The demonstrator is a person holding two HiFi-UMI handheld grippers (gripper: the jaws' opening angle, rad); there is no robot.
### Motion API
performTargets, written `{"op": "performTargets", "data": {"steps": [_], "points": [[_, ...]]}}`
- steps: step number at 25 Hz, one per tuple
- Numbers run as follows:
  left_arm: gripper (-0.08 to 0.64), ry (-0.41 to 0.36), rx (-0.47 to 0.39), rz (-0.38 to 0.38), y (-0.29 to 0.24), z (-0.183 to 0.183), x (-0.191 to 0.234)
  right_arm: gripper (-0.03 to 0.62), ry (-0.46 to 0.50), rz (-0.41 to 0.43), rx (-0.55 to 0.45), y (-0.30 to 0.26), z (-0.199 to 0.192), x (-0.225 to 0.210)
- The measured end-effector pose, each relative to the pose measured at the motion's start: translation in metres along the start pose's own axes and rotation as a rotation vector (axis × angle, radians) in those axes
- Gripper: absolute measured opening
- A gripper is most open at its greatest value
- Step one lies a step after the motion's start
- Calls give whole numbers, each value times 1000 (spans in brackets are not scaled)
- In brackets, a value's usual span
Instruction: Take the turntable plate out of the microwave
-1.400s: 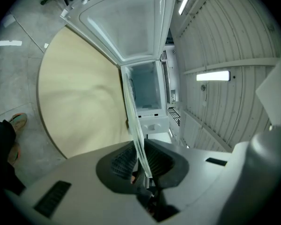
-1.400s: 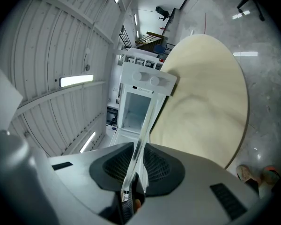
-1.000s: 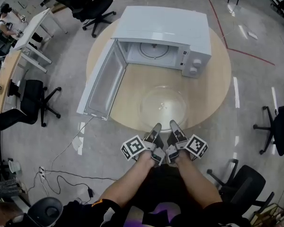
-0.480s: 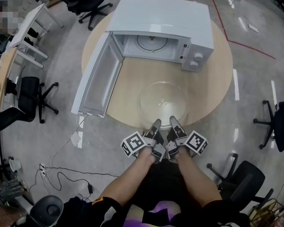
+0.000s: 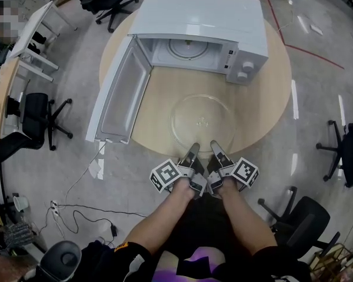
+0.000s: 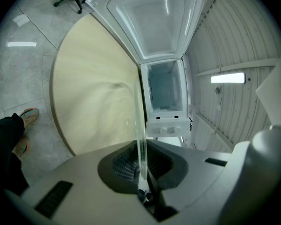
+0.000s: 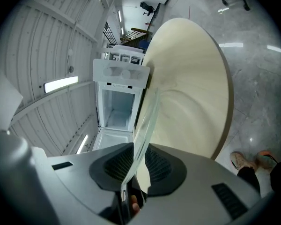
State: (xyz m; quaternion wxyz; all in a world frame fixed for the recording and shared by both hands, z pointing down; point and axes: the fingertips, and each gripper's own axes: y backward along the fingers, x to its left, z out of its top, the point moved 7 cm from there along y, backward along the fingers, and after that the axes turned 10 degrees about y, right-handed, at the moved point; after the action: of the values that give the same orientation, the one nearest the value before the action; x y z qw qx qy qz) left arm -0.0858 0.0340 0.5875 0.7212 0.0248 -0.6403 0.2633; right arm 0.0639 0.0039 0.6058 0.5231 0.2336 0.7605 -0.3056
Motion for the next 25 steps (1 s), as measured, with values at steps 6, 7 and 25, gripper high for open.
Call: {"op": "performTargets", "data": {"steps": [6, 7, 25], "points": [[71, 4, -20, 16, -1, 5, 2, 72, -52, 59, 43, -3, -2, 1], [70, 4, -22, 18, -1, 5, 2, 72, -64, 70, 48, -1, -3, 1], [77, -32, 9, 29, -10, 8, 17, 51, -178, 87, 42, 12, -10, -7]]}}
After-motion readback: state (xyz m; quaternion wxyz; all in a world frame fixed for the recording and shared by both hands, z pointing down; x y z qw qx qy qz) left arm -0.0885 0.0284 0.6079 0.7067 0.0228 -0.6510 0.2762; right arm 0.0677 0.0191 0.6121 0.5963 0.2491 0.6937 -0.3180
